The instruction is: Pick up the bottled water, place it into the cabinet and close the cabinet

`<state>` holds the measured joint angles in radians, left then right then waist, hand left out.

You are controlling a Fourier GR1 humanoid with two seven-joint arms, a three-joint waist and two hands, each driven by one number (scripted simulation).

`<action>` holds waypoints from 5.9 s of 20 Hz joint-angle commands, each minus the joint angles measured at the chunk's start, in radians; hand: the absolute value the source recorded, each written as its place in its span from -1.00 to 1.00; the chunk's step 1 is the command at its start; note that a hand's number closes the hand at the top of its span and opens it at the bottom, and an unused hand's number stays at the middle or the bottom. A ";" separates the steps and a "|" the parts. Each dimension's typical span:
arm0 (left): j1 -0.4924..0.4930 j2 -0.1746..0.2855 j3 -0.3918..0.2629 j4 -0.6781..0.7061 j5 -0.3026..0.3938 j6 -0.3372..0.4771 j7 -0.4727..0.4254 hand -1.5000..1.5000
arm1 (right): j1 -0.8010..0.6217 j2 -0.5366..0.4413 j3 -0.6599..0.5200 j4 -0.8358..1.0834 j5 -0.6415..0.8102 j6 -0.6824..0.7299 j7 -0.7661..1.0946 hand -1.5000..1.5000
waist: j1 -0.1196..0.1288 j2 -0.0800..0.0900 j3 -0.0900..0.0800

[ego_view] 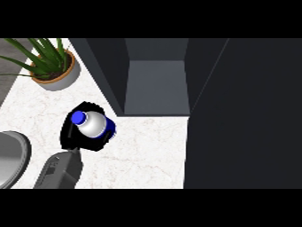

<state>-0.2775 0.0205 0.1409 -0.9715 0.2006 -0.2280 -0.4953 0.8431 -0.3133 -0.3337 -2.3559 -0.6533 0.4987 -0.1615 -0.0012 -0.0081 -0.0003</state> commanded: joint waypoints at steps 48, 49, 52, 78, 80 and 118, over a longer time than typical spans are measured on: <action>-0.304 0.075 -0.405 -0.063 -0.117 0.893 0.337 -1.00 | -0.089 -0.106 0.051 0.017 -0.104 0.037 -0.030 -1.00 | -0.133 0.036 0.000; -0.292 0.085 -0.387 -0.054 -0.106 0.898 0.344 -1.00 | -0.075 -0.091 0.063 -0.011 -0.089 0.039 -0.036 -1.00 | -0.153 0.036 -0.001; -0.305 0.103 -0.394 -0.076 -0.110 0.897 0.368 -1.00 | -0.091 -0.108 0.056 -0.010 -0.096 0.028 -0.028 -1.00 | -0.148 0.034 -0.001; -0.286 0.017 -0.409 -0.192 -0.031 0.798 0.227 -1.00 | -0.143 -0.141 0.049 -0.010 -0.094 -0.038 0.003 -1.00 | -0.111 0.014 -0.004; -0.274 0.011 -0.396 -0.194 -0.010 0.778 0.210 -1.00 | -0.123 -0.141 0.042 -0.011 -0.106 -0.028 0.000 -1.00 | -0.124 0.013 -0.004; 0.440 0.345 -0.638 -0.813 0.228 0.444 0.084 1.00 | 0.019 -0.156 0.097 -0.207 0.001 0.106 0.117 1.00 | 0.000 0.001 -0.003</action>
<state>0.1094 0.2584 -0.5647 -1.7378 0.3835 0.2835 -0.4085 0.8138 -0.4560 -0.2642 -2.3462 -0.7440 0.5982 -0.1093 -0.0053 -0.0066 -0.0021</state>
